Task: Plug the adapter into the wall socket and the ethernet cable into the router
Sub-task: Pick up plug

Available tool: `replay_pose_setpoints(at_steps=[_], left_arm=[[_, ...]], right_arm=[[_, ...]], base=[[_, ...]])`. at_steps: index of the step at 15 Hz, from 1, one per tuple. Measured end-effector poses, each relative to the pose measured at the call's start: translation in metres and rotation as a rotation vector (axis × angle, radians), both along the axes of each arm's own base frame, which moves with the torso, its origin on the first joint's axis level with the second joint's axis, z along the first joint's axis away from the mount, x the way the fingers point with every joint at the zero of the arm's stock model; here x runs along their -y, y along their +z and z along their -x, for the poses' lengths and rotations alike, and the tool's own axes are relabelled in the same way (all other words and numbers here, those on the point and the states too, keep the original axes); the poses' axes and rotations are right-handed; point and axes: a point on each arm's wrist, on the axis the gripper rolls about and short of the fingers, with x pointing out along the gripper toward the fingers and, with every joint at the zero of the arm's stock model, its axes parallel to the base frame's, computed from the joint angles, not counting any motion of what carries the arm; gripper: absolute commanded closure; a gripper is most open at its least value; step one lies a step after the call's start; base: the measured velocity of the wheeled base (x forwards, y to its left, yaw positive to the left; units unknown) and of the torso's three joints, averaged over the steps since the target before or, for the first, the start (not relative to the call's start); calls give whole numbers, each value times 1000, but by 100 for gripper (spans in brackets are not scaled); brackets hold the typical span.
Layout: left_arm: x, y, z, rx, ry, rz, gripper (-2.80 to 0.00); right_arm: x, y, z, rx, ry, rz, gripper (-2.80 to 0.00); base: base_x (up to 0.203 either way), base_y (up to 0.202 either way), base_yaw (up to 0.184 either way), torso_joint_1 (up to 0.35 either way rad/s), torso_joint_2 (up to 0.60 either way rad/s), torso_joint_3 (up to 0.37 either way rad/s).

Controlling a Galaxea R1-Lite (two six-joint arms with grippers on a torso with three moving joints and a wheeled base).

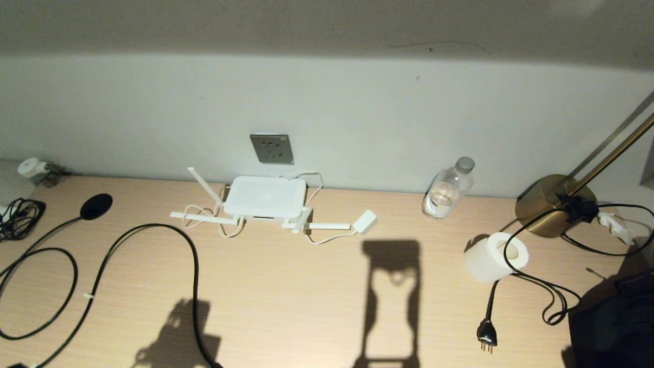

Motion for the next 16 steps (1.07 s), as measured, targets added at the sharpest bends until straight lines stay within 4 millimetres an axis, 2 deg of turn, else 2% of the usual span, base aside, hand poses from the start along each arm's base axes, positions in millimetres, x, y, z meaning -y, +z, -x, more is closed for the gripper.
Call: replay_pose_setpoints(at_steps=[2, 4, 9, 13, 16], left_arm=[[2, 21, -26, -90, -64, 37, 0], [4, 34, -56, -189, -120, 54, 0], [18, 44, -145, -406, -210, 48, 0], [53, 54, -226, -455, -294, -23, 0], [103, 59, -275, -444, -356, -92, 0]], right_arm=[[0, 0, 0, 0, 0, 0, 0], [0, 0, 0, 0, -1, -1, 0], [0, 0, 0, 1, 0, -5, 0], [0, 0, 0, 1, 0, -5, 0], [0, 0, 0, 1, 0, -5, 0]], base=[[0, 0, 0, 0, 0, 0], [0, 0, 0, 0, 0, 0], [0, 0, 0, 0, 0, 0], [0, 0, 0, 0, 0, 0], [0, 0, 0, 0, 0, 0]])
